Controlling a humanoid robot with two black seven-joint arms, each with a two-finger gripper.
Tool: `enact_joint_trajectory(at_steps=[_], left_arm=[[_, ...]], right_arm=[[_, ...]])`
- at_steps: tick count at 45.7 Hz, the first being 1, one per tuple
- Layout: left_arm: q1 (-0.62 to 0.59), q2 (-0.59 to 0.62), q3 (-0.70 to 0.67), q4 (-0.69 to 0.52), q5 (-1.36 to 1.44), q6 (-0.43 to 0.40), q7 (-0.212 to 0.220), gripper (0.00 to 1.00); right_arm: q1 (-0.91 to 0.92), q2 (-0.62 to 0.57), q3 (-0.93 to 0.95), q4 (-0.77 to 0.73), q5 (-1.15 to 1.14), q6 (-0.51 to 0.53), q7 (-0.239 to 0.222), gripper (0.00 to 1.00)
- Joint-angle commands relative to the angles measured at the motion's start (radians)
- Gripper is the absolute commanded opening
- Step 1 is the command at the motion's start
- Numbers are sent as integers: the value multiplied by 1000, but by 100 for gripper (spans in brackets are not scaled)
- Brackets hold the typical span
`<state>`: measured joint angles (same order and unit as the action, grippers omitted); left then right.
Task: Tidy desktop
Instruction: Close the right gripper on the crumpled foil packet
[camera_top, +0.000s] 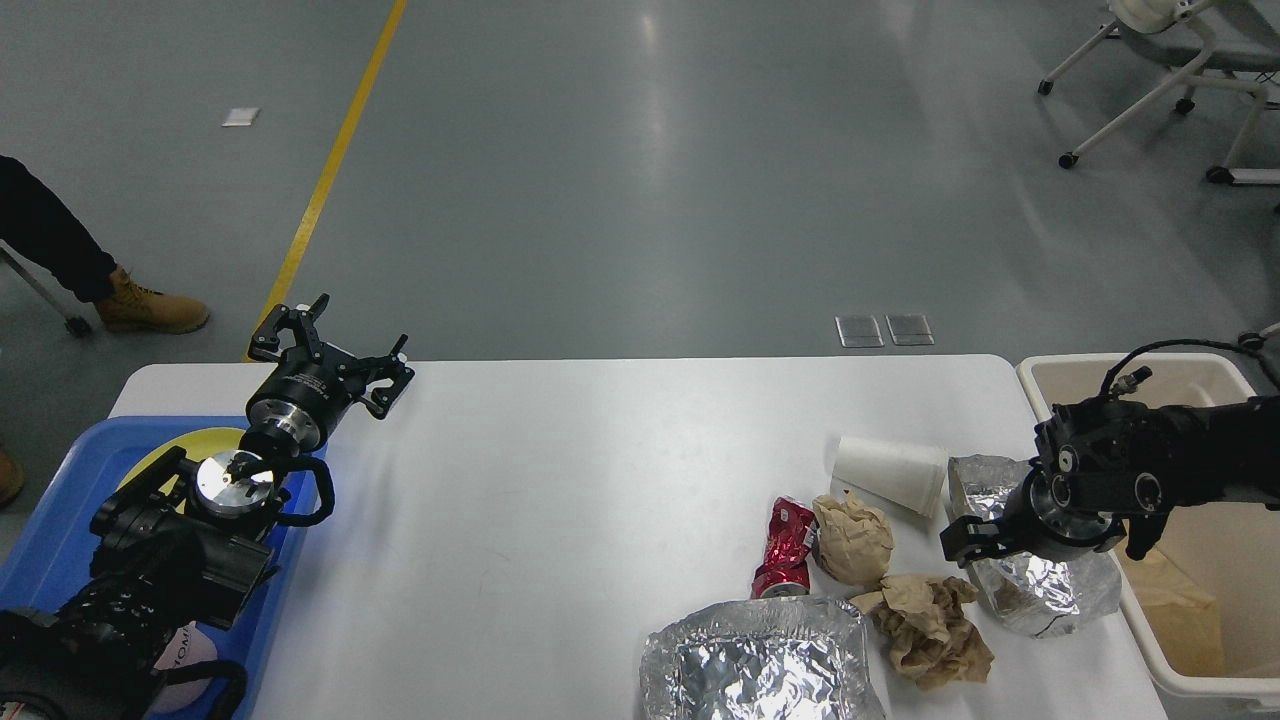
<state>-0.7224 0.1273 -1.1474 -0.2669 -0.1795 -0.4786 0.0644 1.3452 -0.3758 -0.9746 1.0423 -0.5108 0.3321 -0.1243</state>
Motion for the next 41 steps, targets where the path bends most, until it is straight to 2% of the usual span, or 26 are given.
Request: enact_joint_trajectory(at_steps=[1,4,10,31,41], left_arm=[[0,0,0,0,0,0,0,96],[0,0,0,0,0,0,0,96],[0,0,0,0,0,0,0,96],[0,0,0,0,0,0,0,96],[0,0,0,0,0,0,0,96]], right_arm=[[-35,17,4,-36,2,-1,-2,79],[-54,24,8,-56,2,2,-2,59],[-66,29,8,-62,6,15,-3,0],[-11,8,28,-54,14,80,-5,0],[72,-75,27,-44,14,211,-5,0]])
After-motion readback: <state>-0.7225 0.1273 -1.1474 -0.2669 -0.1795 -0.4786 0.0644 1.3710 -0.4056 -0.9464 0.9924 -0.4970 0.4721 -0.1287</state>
